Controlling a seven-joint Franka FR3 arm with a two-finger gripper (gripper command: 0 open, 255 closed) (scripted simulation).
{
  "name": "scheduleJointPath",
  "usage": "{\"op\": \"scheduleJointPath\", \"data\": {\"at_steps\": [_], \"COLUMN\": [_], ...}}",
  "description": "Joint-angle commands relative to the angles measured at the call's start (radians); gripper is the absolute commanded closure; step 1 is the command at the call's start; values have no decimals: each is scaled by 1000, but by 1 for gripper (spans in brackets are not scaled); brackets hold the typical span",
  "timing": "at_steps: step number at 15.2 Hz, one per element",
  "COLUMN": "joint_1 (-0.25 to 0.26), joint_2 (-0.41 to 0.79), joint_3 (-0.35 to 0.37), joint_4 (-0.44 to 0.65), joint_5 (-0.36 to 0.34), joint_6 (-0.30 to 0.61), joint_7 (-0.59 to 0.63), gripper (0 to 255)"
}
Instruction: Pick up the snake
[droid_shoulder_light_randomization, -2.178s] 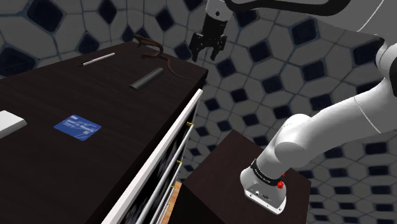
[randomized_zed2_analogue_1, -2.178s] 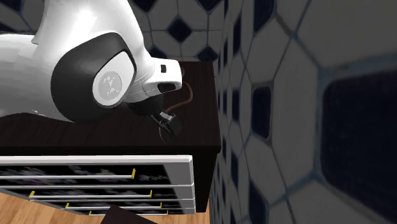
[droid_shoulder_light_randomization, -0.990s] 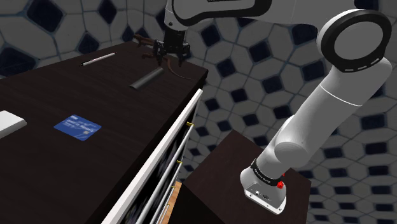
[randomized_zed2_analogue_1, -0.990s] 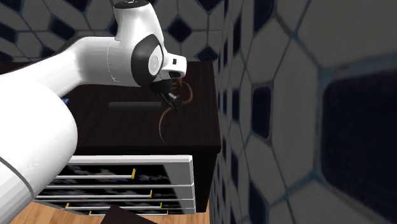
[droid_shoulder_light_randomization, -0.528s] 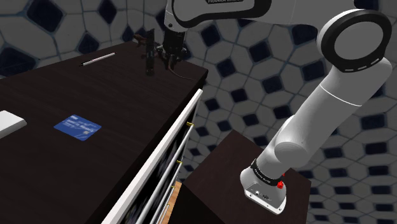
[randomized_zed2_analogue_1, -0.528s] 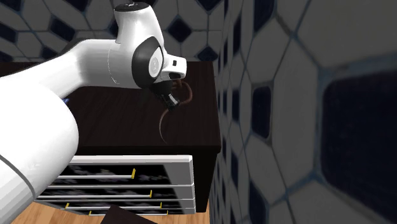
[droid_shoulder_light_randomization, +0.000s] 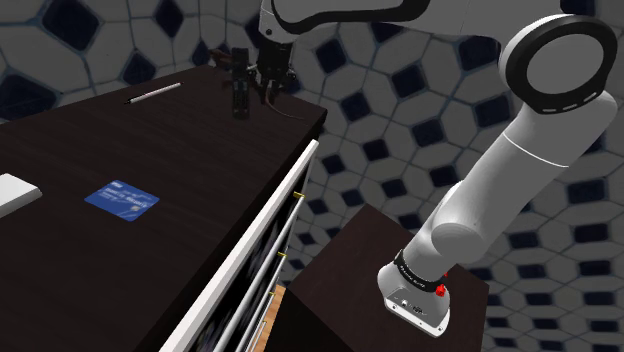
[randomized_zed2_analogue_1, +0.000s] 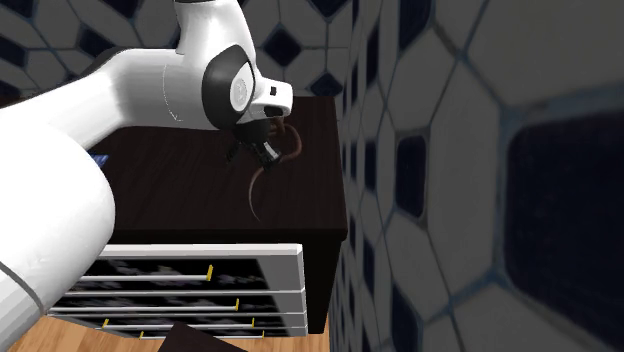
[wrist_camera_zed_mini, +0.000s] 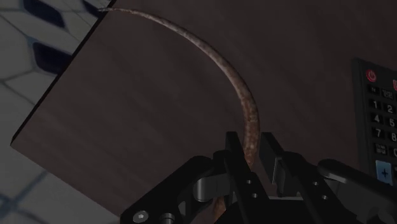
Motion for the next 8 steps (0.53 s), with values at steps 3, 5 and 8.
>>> {"op": "scheduleJointPath", "data": {"at_steps": [3,5,8], "joint_1": [0,0,0], "joint_2": [0,1,3], "joint_3": [0,0,0], "joint_4": [53,81,125], "joint_5": [1,1,2], "joint_6": [-53,-80,-121], "joint_7": [-4,-6,-8], "gripper": [255,255,255]}}
